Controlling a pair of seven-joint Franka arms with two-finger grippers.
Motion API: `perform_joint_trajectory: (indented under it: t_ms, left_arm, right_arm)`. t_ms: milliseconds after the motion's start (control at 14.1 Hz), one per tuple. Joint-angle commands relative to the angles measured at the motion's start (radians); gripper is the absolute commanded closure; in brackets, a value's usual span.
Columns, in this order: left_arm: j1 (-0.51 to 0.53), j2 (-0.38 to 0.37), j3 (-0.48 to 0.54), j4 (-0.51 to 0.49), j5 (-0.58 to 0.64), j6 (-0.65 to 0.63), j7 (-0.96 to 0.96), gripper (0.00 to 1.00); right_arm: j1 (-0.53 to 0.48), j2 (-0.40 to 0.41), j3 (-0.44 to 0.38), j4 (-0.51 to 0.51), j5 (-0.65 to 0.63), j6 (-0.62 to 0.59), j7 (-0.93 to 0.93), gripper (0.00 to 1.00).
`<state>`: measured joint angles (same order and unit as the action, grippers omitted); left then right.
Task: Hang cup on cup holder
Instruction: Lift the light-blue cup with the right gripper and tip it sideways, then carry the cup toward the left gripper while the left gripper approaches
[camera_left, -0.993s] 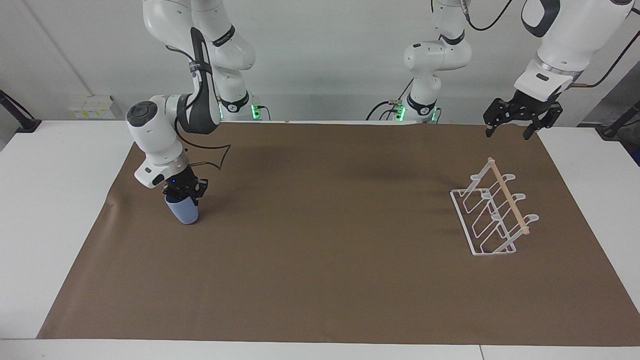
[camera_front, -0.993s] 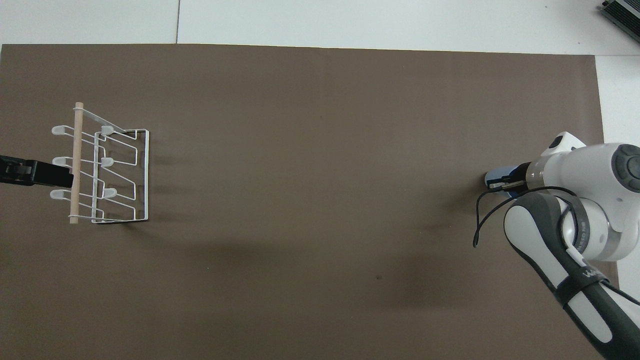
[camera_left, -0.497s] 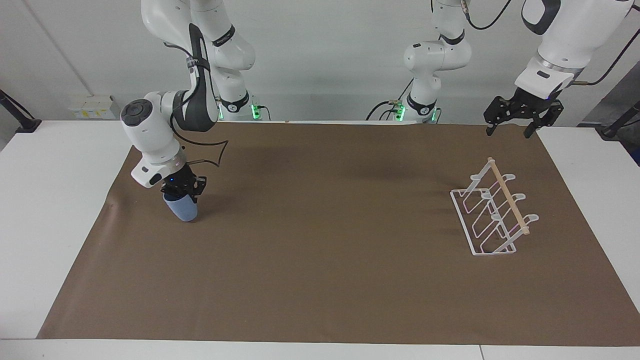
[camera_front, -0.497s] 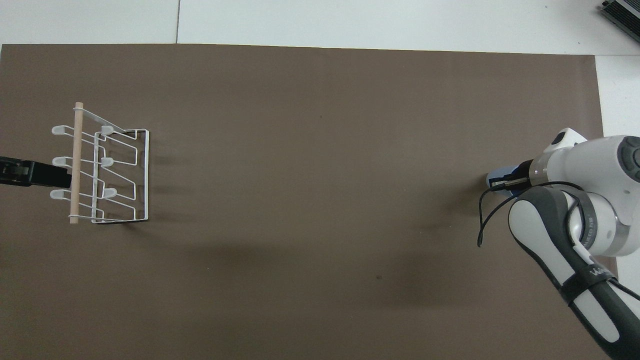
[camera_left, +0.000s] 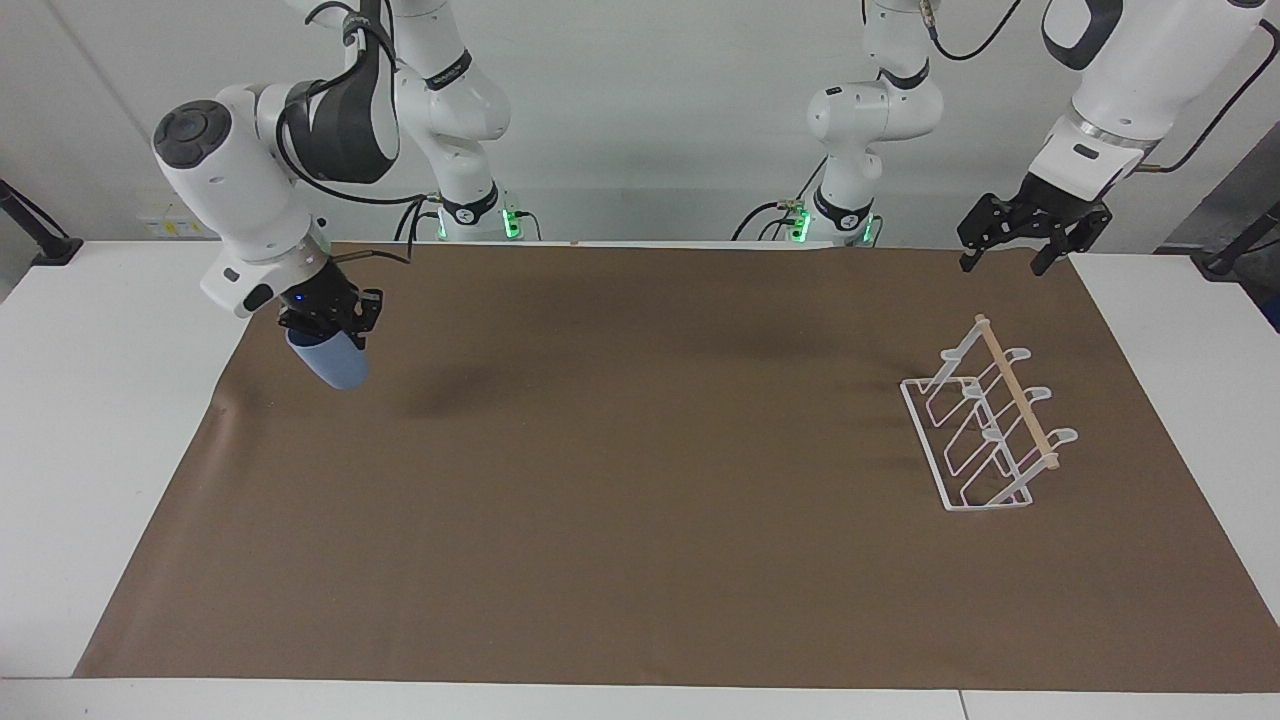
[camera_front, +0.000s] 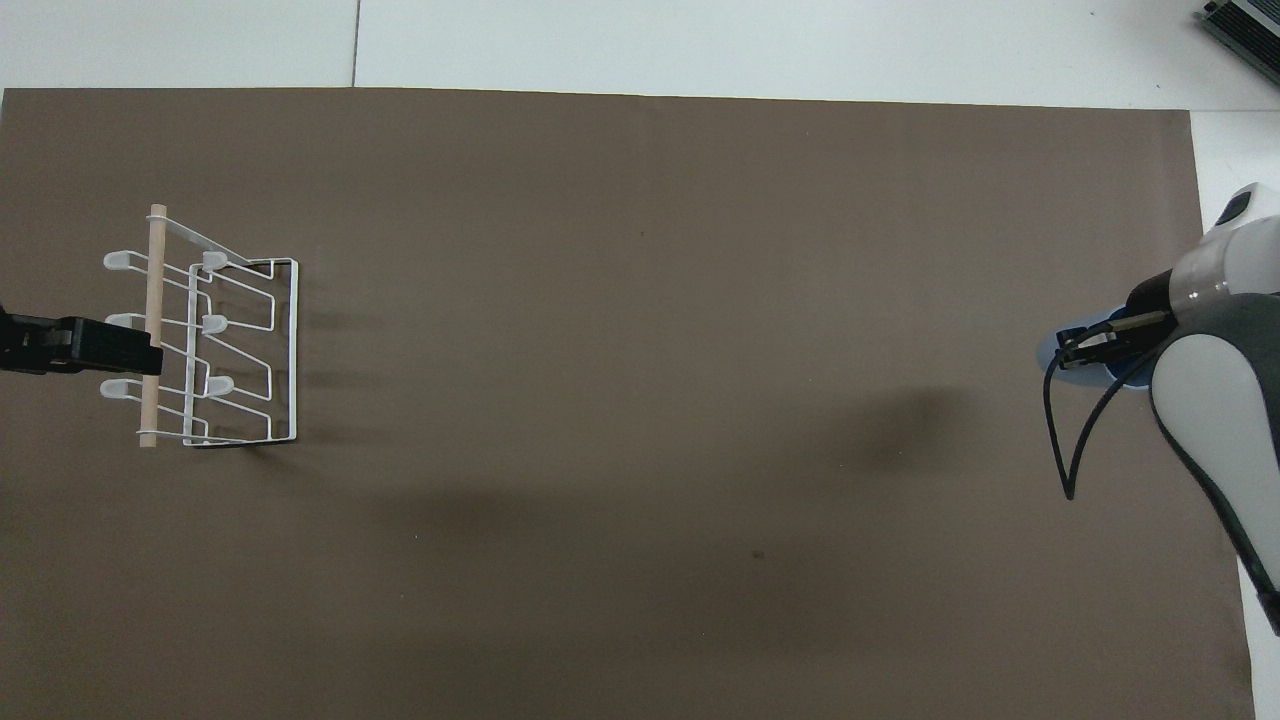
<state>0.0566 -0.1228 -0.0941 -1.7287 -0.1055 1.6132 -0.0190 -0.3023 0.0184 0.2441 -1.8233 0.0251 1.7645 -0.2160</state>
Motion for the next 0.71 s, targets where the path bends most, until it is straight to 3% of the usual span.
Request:
perform_joint_trajectory:
  t_ms: [0, 284, 426, 639]
  left_arm:
    - [-0.006, -0.055, 0.01, -0.075, -0.069, 0.008, -0.138, 0.0]
    - [-0.043, -0.094, -0.001, -0.14, -0.085, 0.045, -0.336, 0.0]
    - [-0.046, -0.092, -0.007, -0.143, -0.111, 0.088, -0.511, 0.0]
    - [-0.044, -0.092, -0.006, -0.144, -0.264, 0.097, -0.746, 0.0]
  right_arm:
    - [-0.008, -0.046, 0.007, 0.022, 0.007, -0.069, -0.016, 1.0]
    - [0.002, -0.063, 0.015, 0.061, 0.038, -0.141, -0.034, 1.0]
    - [0.006, -0.075, 0.015, 0.059, 0.167, -0.148, -0.097, 1.0]
    - [0.006, -0.077, 0.017, 0.058, 0.388, -0.139, -0.152, 1.0]
